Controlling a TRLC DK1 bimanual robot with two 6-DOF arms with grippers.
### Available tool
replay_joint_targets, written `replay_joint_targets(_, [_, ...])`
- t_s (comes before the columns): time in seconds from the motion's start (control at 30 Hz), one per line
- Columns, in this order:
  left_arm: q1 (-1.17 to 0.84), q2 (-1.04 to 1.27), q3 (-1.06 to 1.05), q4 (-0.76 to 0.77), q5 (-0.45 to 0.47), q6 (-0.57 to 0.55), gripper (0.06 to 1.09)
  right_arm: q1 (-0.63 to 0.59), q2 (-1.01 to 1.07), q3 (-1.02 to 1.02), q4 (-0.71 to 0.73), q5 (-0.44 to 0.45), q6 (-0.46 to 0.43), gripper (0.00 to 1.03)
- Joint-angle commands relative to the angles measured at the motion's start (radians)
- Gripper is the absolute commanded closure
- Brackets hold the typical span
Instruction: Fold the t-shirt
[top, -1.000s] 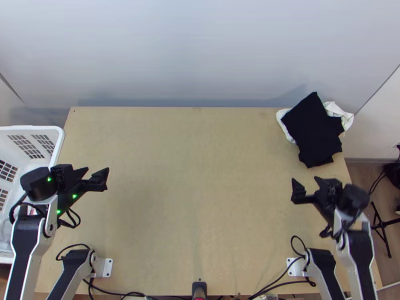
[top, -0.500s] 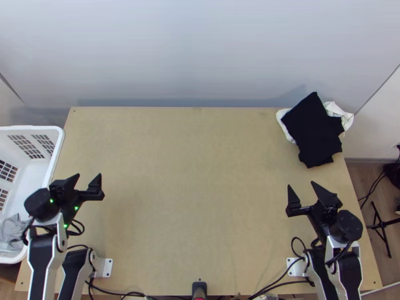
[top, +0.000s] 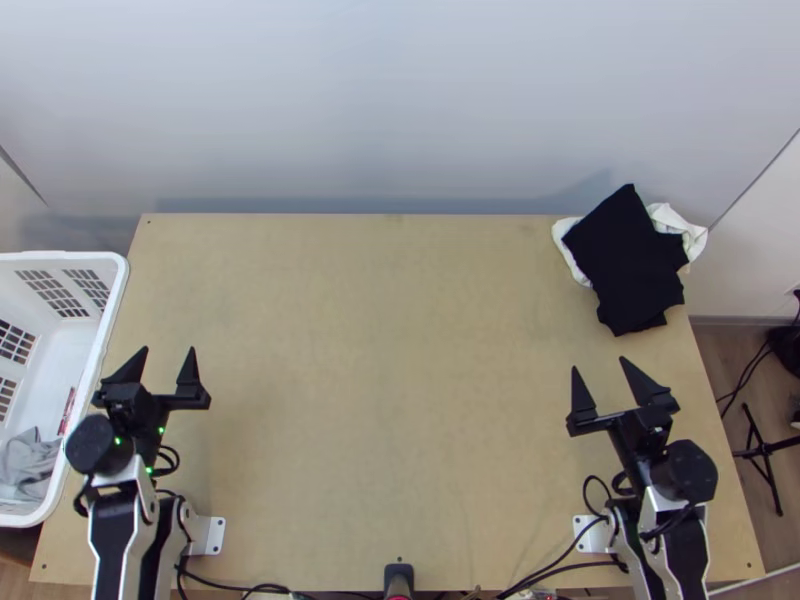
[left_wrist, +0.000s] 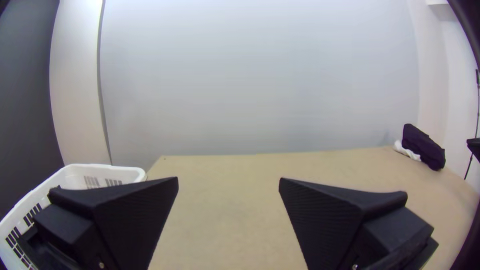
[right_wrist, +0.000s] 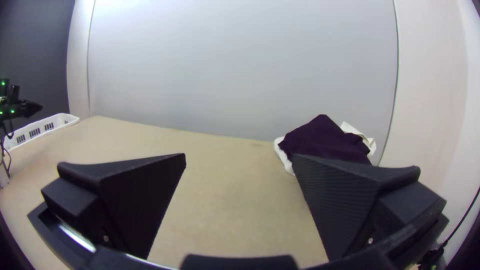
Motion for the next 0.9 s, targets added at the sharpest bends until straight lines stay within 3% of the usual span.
replay_joint_targets(0.0, [-0.006, -0.212, -0.158, 0.077, -0.002, -0.009, 0.11, 0.005, -0.018, -0.1, 0.13, 0.017, -0.016, 0.04])
replay_joint_targets(0.23, [0.018, -0.278, -0.168, -0.012, -0.002, -0.106, 0.1, 0.008, -0.016, -0.117, 0.139, 0.058, 0.019, 0.04])
replay_joint_targets(0.4, [0.004, -0.275, -0.166, -0.035, -0.002, -0.092, 0.1, -0.008, -0.013, -0.115, 0.126, 0.092, 0.018, 0.04])
replay_joint_targets(0.6, [0.031, -0.278, -0.166, -0.037, -0.015, -0.082, 0.1, -0.154, -0.013, -0.115, 0.126, 0.093, 0.018, 0.04])
replay_joint_targets(0.87, [0.031, -0.278, -0.166, -0.037, -0.016, -0.082, 0.1, -0.16, -0.013, -0.115, 0.126, 0.093, 0.018, 0.04])
